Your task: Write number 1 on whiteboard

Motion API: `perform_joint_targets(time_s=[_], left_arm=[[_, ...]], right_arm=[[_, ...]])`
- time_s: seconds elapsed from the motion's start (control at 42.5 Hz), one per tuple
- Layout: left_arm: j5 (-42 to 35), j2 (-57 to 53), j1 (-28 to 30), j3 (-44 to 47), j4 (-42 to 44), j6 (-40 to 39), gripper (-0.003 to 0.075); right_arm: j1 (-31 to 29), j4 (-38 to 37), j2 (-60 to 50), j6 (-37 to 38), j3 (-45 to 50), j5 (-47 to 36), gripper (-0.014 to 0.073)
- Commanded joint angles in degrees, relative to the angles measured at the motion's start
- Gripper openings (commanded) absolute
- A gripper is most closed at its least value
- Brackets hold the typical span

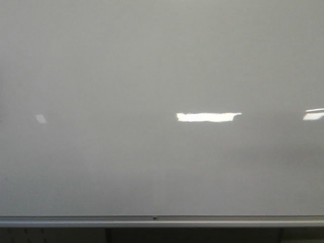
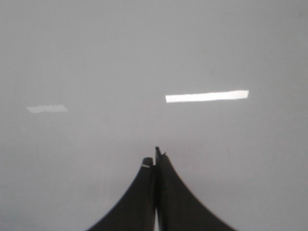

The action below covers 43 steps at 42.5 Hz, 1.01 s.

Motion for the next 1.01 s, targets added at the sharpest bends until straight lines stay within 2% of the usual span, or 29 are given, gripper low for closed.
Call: perform_joint_targets(time_s=[0.0,0.141,0.235,0.447,0.517,0.588,0.658,0.682,0.776,0.8,0.87,0.988], left_arm=[[-1.90,0.26,0.07,-6.93,-0.42,-0.51,-0.0020],[10.11,6.95,0.07,-16.14,-0.42,-0.51,-0.0020],[14.21,12.57,0.07,-19.05,-0.42,-0.51,-0.0020],[14.65,18.24,0.07,-20.68,-0.42,-0.51,-0.0020],[14.76,18.24,0.07,-20.68,-0.42,-0.51,-0.0005],[14.76,18.24,0.07,-20.68,-0.42,-0.51,0.0071],[15.04,18.24,0.07,-20.68,-0.42,-0.51,0.0220],[15.19,18.24,0.07,-20.68,-0.42,-0.51,0.0303],[15.19,18.24,0.07,-20.68,-0.42,-0.51,0.0557],[15.19,18.24,0.07,-20.56,-0.42,-0.51,0.0597],[14.96,18.24,0.07,-20.17,-0.42,-0.51,0.0666],[14.94,18.37,0.07,-20.01,-0.79,-0.51,0.0671]], right_arm=[[0.12,0.78,0.15,-0.35,-7.58,-0.72,-0.0089],[0.12,0.78,6.53,-0.35,-15.84,3.11,-0.0089],[0.12,0.78,12.12,-0.35,-19.23,3.89,-0.0089],[0.12,0.78,19.78,-0.35,-21.33,3.65,-0.0087],[0.12,0.78,20.08,-0.35,-21.33,3.65,-0.0048],[0.12,0.78,20.08,-0.35,-21.33,3.59,0.0038],[0.12,0.78,20.08,-0.35,-21.33,3.59,0.0169],[0.12,0.78,20.08,-0.35,-21.33,3.59,0.0209],[0.12,0.78,20.08,-0.35,-21.33,3.64,0.0353],[0.12,0.78,20.08,-0.35,-21.33,3.64,0.0367],[0.12,0.78,20.08,-0.35,-21.33,3.59,0.0400],[0.12,0.78,20.08,-0.35,-21.33,3.59,0.0396]])
